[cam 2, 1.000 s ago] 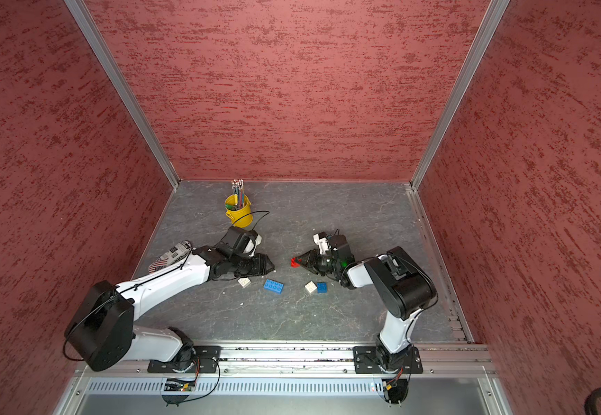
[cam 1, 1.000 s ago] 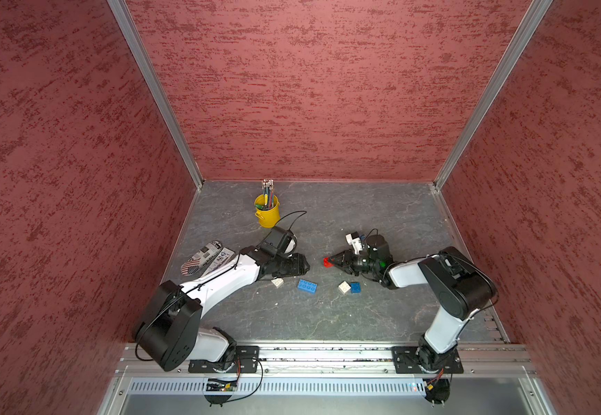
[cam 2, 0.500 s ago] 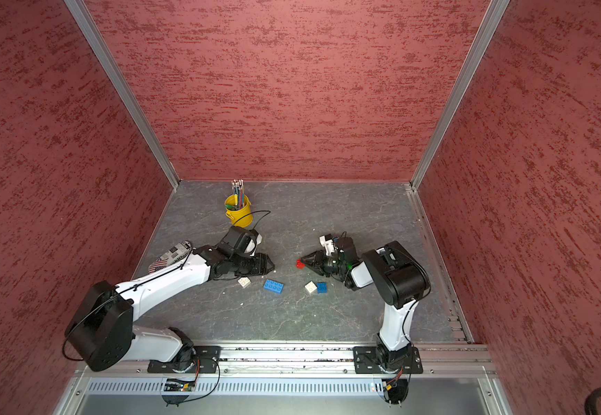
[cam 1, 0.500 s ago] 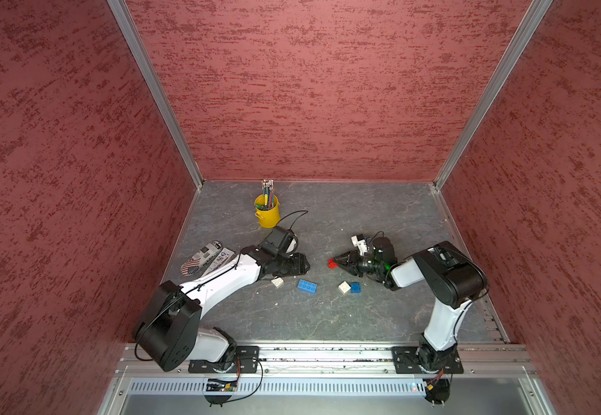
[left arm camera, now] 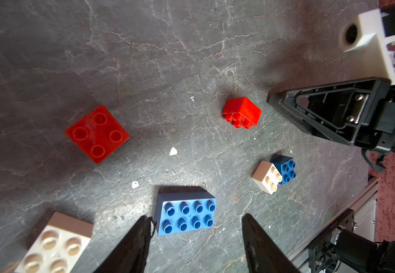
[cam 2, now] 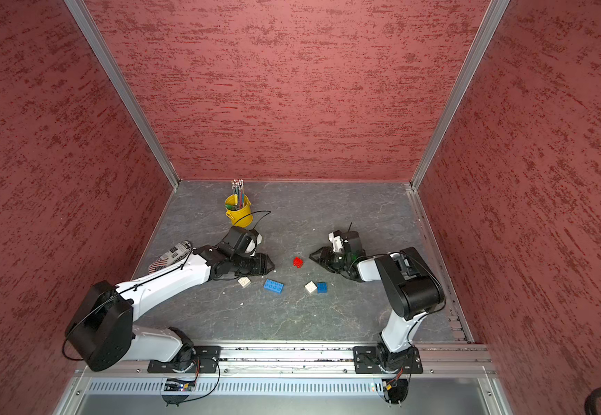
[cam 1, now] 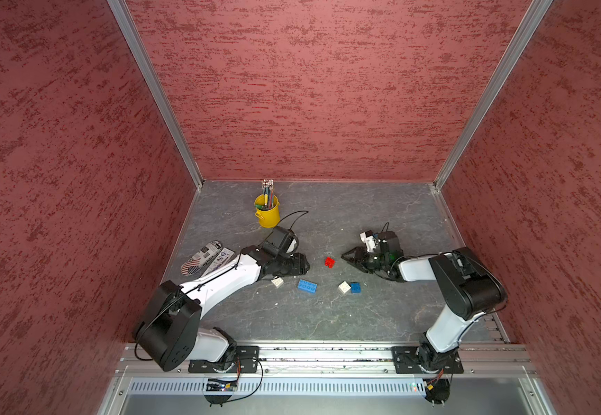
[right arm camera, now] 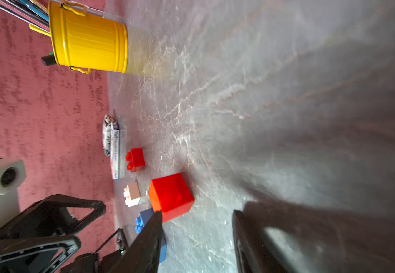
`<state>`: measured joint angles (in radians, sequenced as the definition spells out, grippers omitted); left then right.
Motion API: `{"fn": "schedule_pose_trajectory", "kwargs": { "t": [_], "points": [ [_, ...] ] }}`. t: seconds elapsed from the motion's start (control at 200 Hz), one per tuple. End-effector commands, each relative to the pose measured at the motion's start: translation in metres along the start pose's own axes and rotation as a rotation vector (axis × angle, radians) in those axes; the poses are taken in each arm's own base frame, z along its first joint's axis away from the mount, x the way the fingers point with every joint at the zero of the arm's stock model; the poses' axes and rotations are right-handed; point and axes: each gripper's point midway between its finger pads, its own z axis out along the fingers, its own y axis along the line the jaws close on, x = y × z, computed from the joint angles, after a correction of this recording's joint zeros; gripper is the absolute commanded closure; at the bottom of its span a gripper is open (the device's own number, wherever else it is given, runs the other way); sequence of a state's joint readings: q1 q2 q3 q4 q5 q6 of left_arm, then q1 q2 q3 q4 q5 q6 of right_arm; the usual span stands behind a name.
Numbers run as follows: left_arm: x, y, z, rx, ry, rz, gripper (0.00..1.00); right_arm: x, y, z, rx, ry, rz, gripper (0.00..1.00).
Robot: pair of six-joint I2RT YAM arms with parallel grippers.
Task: Assemble the letter y with lego
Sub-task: Place the lego brick at the center of the board, then pick up the lego brick from the center of the board.
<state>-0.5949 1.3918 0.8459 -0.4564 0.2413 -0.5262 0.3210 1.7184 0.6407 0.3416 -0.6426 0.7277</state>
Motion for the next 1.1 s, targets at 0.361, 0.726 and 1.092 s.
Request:
{"fn": "schedule_pose_trajectory", "kwargs": {
  "t": [0.361,0.726,1.092],
  "points": [
    [0.0,0.0,-0.004,-0.004,-0.015,0.018,0.37,0.011,0.018,0.028,0.357,0.121,-0.512,0.32],
    [0.006,0.005,-0.006,-0.013,-0.017,0.007,0.37,0.031,0.02,0.05,0.464,0.214,-0.655,0.46],
    [0.004,0.004,-0.004,-0.009,-0.015,0.014,0.37,0.044,0.049,0.059,0.295,0.216,-0.562,0.72]
  ]
}}
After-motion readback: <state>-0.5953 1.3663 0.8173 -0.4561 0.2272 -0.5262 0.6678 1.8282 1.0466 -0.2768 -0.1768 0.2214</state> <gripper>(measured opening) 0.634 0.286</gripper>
